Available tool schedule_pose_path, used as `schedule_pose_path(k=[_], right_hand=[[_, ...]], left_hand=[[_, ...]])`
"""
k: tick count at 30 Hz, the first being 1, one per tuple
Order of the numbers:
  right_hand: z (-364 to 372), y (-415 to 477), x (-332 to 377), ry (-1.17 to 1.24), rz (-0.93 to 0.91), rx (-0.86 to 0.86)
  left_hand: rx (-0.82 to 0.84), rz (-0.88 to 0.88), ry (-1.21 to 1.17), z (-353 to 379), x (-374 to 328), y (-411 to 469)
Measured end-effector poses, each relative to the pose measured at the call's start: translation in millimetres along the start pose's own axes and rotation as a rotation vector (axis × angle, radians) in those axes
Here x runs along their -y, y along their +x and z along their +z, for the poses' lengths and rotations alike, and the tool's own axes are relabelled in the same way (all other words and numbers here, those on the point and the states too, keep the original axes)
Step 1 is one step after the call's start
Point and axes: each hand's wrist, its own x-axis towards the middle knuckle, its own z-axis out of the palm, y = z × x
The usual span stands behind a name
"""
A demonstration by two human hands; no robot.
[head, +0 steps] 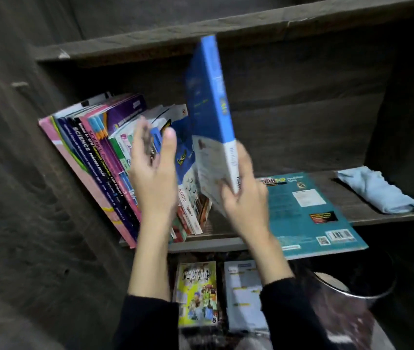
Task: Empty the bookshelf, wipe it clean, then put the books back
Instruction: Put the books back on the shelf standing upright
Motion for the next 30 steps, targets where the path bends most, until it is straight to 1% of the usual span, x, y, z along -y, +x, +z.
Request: schedule_pose_path(k=[1,2,4,6,9,11,14,16,18,20,21,24,26,28,29,30], right_hand=[[12,-6,0,-0.069,-0.07,-0.008],[22,-11,1,-0.114,-0.115,0.007],[39,-21,0,-0.146,-0.16,0.076],[53,-31,-2,-0.121,-0.15,0.112],[73,-36,-7,-0.106,-0.109,0.097],[82,-38,-11,-0.104,-0.086,0.132],[87,-35,-21,-0.073,0.012,0.247],[84,-31,-27,-0.062,0.073,0.335],[84,-28,-35,-0.068,0.131,0.413],[84,-28,-43,-0.056,0.183,0.482],[84,-29,-47,-0.035,0.203,0.508],[79,-27,-56,0.075,0.264,0.594],[72,-23,-64,0.165,0.342,0.71],[62,-20,-73,0.159,0.423,0.86],[58,-21,-76,0.124,0.461,0.904],[55,-22,-78,0.093,0.498,0.911]], left_hand=[[0.011,0.011,-0.059,-2,-5,5],[0.031,0.032,-0.067,-4,-6,10],[0.074,0.083,-0.02,-9,-4,18],[0.107,0.123,0.049,-14,3,23],[0.148,0.183,0.197,-10,12,24],[0.096,0.22,0.294,-8,16,22],[0.046,0.206,0.542,-10,24,23],[0.079,0.16,0.638,-13,30,24],[0.137,0.224,0.689,-13,36,26],[0.187,0.319,0.794,-13,42,28],[0.197,0.34,0.844,-13,44,29],[0.19,0.346,0.875,-12,47,28],[0.185,0.347,0.879,-15,45,30],[0.218,0.349,0.916,-22,42,34],[0.243,0.347,0.931,-25,41,36],[0.271,0.343,0.942,-28,40,38]])
